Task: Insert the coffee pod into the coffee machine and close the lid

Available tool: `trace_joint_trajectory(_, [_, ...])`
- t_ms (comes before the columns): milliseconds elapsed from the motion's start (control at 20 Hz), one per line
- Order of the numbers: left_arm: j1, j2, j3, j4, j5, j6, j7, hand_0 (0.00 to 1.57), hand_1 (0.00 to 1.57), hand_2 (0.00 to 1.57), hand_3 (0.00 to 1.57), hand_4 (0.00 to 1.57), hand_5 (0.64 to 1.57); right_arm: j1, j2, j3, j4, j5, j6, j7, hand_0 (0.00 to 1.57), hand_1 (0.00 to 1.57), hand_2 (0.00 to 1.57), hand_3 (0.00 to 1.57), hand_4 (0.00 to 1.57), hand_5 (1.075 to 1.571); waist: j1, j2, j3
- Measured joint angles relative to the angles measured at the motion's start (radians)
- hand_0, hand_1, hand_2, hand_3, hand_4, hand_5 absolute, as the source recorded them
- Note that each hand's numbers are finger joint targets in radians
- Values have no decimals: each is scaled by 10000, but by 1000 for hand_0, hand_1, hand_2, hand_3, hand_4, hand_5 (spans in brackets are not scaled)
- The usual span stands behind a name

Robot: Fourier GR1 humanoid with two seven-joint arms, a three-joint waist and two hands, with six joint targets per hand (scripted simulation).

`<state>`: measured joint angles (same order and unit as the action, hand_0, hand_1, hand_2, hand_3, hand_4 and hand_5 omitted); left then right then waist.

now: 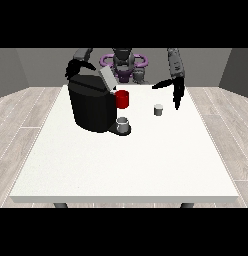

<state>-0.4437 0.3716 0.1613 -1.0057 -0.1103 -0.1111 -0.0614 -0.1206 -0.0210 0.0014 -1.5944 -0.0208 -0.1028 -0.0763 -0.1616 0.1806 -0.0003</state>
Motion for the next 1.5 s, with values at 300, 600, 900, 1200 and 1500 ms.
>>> trace_joint_trajectory(300, [-424, -181, -504, 952, -829, 191, -215, 0, 0, 375, 0, 0, 1571, -422, -29, -77, 413, 170, -208, 406, 0, 0, 0, 0, 392, 1571, 139, 99, -1])
trace_joint_trajectory(600, [-849, -124, -659, 1863, -1498, 442, -515, 695, 695, 778, 429, 0, 1571, -636, -23, -38, 899, 438, -478, 518, 0, 0, 0, 0, 422, 1571, 224, 189, 1])
trace_joint_trajectory(900, [-1071, 48, -910, 2624, -2250, 655, -613, 580, 580, 719, 472, 0, 1571, -797, -125, -147, 1233, 496, -484, 569, 0, 0, 0, 0, 392, 1571, 188, 174, 1])
trace_joint_trajectory(1200, [-1317, 87, -1202, 3284, -3099, 1239, -847, 645, 645, 788, 527, 0, 1571, -773, 28, 46, 1212, 573, -565, 571, 0, 0, 0, 0, 465, 1571, -18, 264, 8])
trace_joint_trajectory(1500, [-1647, 120, -1138, 3792, -3667, 2188, -1437, 775, 775, 917, 692, 351, 1571, -870, 109, 170, 1072, 670, -675, 682, 0, 0, 0, 0, 527, 1571, -120, 417, 20])
